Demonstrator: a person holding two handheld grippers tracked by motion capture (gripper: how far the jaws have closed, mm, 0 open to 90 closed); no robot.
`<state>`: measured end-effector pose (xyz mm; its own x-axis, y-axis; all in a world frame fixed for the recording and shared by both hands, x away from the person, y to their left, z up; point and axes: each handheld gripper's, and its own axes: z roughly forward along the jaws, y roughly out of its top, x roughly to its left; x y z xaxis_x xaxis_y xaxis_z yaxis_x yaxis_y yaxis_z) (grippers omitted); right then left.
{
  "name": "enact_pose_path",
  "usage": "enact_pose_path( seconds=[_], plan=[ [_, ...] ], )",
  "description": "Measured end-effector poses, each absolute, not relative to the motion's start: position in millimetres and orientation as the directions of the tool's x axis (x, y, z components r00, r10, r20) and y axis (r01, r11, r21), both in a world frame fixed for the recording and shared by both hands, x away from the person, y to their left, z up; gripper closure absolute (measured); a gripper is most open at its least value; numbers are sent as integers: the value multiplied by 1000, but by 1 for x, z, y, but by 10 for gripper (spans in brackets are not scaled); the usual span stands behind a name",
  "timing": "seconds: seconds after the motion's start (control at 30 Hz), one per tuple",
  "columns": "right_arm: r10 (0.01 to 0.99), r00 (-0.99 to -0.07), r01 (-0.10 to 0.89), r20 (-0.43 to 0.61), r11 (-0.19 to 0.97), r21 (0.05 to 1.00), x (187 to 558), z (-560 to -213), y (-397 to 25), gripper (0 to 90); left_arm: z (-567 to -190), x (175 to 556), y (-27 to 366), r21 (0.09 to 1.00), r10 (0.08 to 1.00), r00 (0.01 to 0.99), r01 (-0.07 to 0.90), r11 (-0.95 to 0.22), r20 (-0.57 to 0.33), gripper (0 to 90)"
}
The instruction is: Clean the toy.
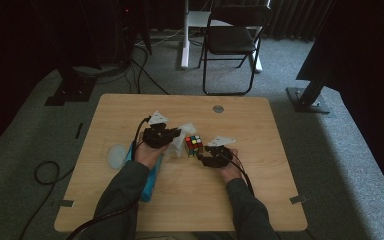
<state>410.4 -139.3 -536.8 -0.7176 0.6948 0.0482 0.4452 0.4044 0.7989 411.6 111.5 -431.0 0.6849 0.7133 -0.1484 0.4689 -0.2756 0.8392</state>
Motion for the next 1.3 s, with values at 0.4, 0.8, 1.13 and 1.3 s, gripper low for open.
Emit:
enact_pose_path(
  seconds=[0.4, 0.8, 1.13, 1.3],
  plan=[
    [679, -734, 408, 19, 417, 812, 410, -529, -132, 362, -440, 425, 91, 827, 702, 696, 479, -295, -153, 875],
    [681, -731, 453, 50, 429, 781, 440, -529, -123, 128, -461, 440, 80, 791, 714, 674, 535, -297, -189, 874],
    [674, -737, 435, 51, 415, 799, 436, -539, -117, 307, -467, 440, 82, 778, 722, 666, 549, -306, -186, 872],
    [665, -745, 412, 41, 412, 813, 428, -541, -119, 328, -472, 442, 81, 767, 726, 662, 560, -313, -188, 871]
  ],
)
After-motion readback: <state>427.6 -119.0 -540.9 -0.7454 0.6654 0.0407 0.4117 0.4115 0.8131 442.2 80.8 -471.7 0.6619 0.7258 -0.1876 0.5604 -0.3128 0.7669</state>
